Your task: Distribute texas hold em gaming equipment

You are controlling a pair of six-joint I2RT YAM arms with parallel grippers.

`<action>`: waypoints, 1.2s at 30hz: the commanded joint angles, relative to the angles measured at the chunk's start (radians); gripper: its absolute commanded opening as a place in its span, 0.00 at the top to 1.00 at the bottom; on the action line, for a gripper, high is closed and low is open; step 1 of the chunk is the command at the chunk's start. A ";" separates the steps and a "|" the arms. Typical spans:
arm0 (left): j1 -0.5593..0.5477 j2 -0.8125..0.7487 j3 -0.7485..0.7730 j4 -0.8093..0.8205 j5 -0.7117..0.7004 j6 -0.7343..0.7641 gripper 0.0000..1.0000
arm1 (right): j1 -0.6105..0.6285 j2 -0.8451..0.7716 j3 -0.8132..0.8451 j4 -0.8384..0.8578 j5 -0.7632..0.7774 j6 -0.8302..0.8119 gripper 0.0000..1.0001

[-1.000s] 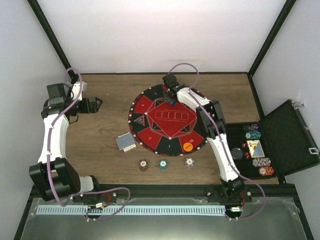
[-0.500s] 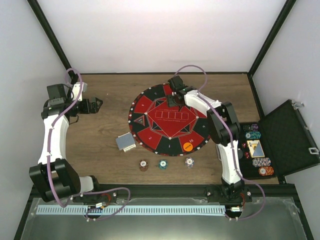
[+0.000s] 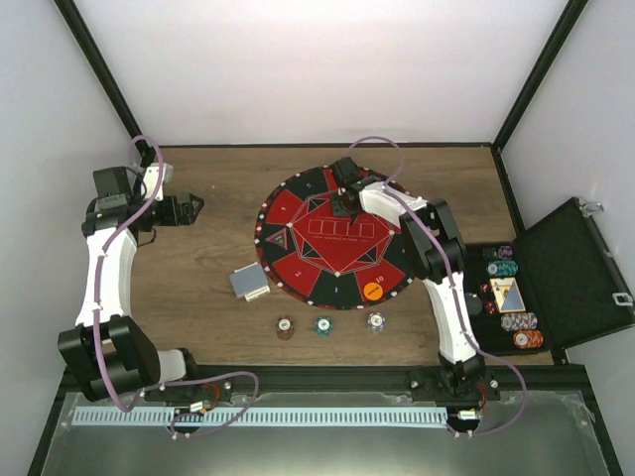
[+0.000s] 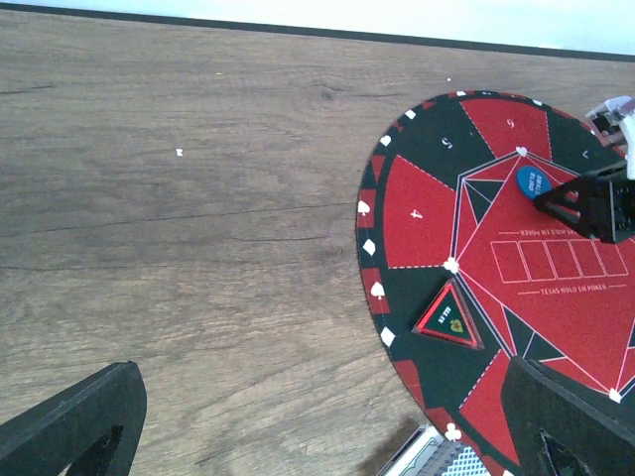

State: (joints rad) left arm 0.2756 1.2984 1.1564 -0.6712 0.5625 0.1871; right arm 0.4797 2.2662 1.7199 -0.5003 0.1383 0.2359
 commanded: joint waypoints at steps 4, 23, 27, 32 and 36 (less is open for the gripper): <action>0.006 0.001 0.014 0.002 -0.011 -0.003 0.00 | -0.006 0.146 0.169 -0.017 0.086 -0.037 0.77; 0.004 0.032 0.020 0.002 -0.009 -0.034 0.00 | 0.036 -0.188 -0.041 -0.093 0.074 0.007 0.27; 0.004 0.041 0.013 -0.001 0.001 -0.043 0.00 | 0.118 -0.380 -0.279 -0.109 0.102 0.063 0.24; 0.002 0.037 0.010 -0.008 0.013 -0.039 0.00 | 0.246 -0.615 -0.486 -0.132 0.070 0.143 0.24; 0.003 0.034 0.024 -0.033 -0.005 -0.021 0.00 | 0.415 -0.706 -0.519 -0.166 0.045 0.204 0.22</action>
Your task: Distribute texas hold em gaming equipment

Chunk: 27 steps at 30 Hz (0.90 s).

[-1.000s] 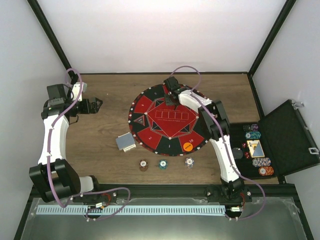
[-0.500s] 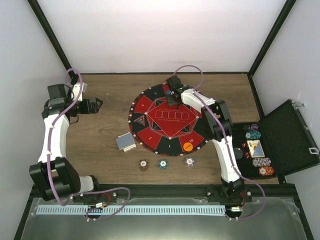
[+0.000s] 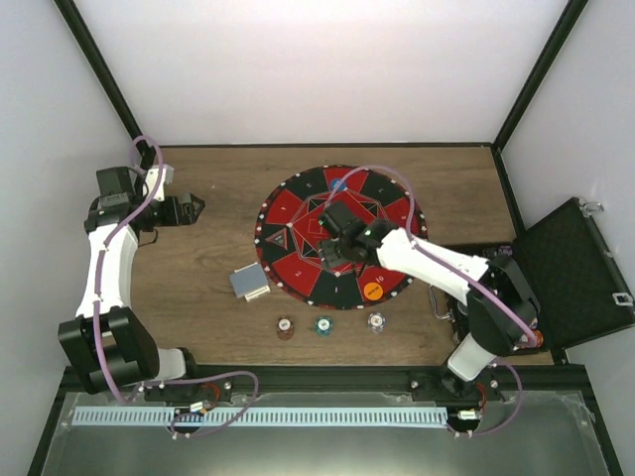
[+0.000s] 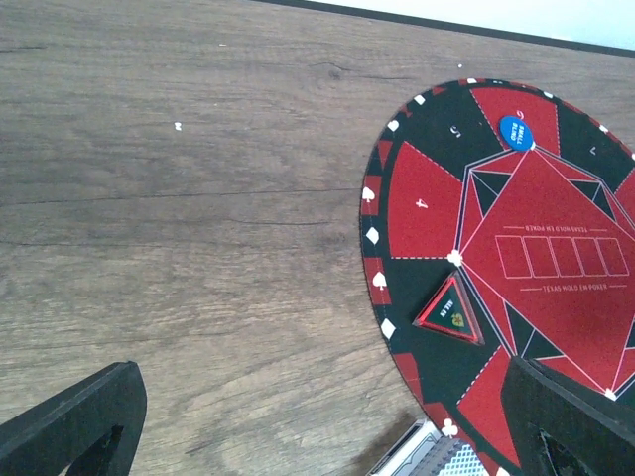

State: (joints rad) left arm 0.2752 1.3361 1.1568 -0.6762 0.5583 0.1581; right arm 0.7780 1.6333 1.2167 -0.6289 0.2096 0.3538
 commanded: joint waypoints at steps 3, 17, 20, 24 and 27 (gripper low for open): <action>0.003 -0.007 0.032 -0.046 -0.015 0.014 0.00 | 0.228 -0.088 0.003 -0.055 -0.042 0.129 0.18; 0.004 -0.046 0.045 -0.077 -0.043 0.019 0.00 | 0.475 0.084 0.103 -0.139 -0.147 0.069 0.12; 0.004 -0.047 0.042 -0.076 -0.041 0.014 0.00 | 0.477 0.122 0.113 -0.138 -0.113 0.048 0.14; 0.004 -0.047 0.040 -0.076 -0.047 0.012 0.00 | 0.479 0.148 0.130 -0.096 -0.135 0.044 0.17; 0.003 -0.048 0.047 -0.077 -0.053 0.016 0.00 | 0.486 0.175 0.137 -0.093 -0.135 0.037 0.18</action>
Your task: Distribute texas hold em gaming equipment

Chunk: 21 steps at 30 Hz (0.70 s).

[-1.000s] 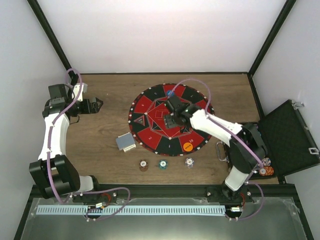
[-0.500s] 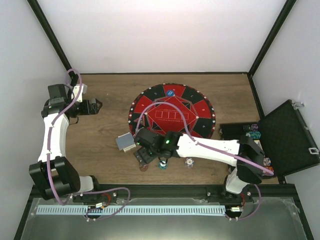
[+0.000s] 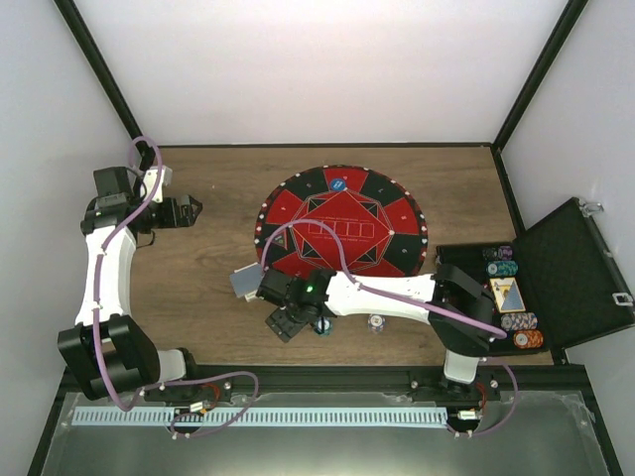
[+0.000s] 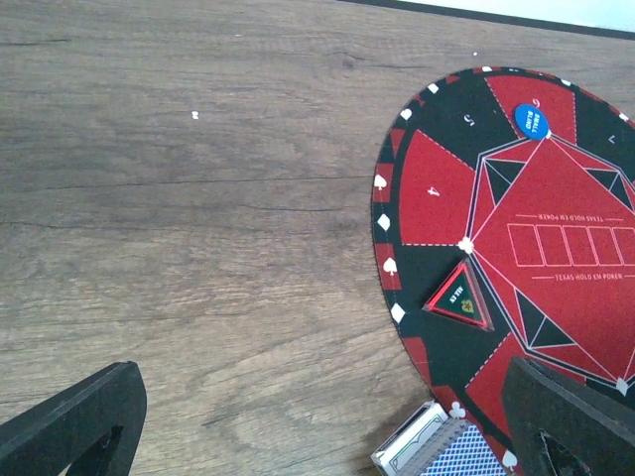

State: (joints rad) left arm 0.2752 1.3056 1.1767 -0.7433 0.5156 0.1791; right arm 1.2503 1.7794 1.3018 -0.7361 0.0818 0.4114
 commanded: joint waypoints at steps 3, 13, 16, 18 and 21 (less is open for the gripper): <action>0.003 -0.017 0.031 -0.010 -0.018 -0.004 0.00 | 0.020 0.047 0.048 0.023 -0.017 -0.031 0.20; 0.004 -0.017 0.022 -0.005 -0.025 -0.006 0.00 | 0.030 0.093 0.066 0.048 0.001 -0.042 0.28; 0.003 -0.017 0.022 -0.004 -0.028 -0.006 0.00 | 0.031 0.103 0.077 0.045 0.006 -0.045 0.31; 0.004 -0.016 0.021 -0.005 -0.028 -0.004 0.00 | 0.033 0.109 0.086 0.041 0.013 -0.047 0.33; 0.004 -0.017 0.020 -0.003 -0.026 -0.005 0.00 | 0.037 0.112 0.099 0.035 0.024 -0.048 0.35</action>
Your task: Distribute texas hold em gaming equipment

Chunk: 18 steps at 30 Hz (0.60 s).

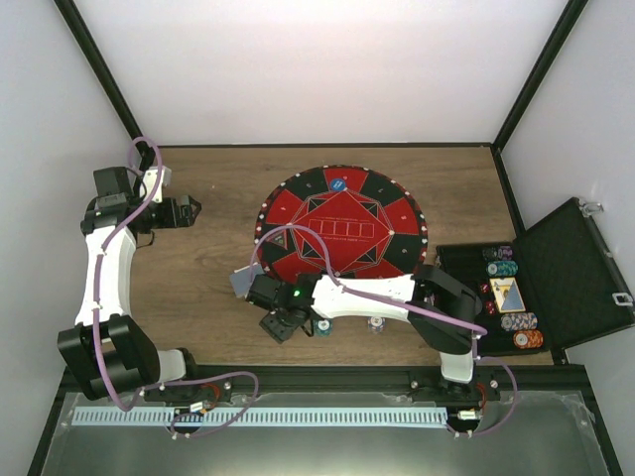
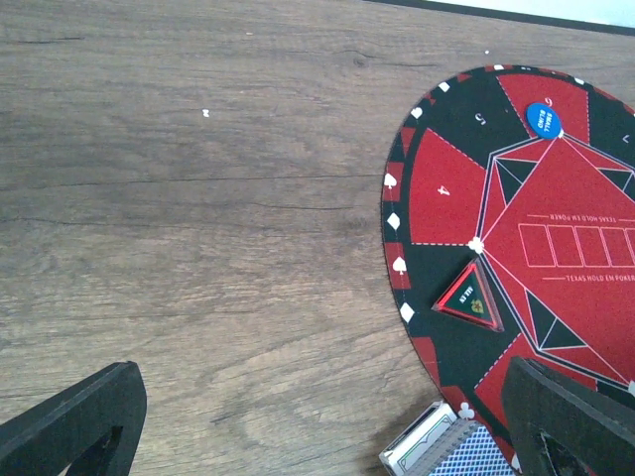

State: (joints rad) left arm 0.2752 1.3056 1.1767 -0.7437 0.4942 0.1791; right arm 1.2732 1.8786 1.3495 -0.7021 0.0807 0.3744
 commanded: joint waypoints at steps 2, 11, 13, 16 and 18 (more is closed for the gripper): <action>0.004 -0.017 0.018 -0.002 -0.005 -0.005 0.00 | 0.017 0.013 0.056 -0.003 0.029 -0.013 0.36; 0.003 -0.020 0.014 0.001 -0.006 -0.002 0.00 | 0.017 0.017 0.046 -0.016 0.043 -0.014 0.39; 0.004 -0.021 0.015 0.001 -0.004 -0.004 0.00 | 0.016 0.015 0.041 -0.014 0.038 -0.014 0.43; 0.005 -0.020 0.018 0.001 -0.008 -0.002 0.00 | 0.016 0.012 0.035 -0.013 0.030 -0.011 0.47; 0.004 -0.020 0.017 0.001 -0.009 -0.002 0.00 | 0.017 0.010 0.029 -0.014 0.024 -0.011 0.47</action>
State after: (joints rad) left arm 0.2752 1.3056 1.1767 -0.7433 0.4904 0.1791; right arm 1.2804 1.8866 1.3682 -0.7086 0.1055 0.3664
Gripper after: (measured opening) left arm 0.999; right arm 0.535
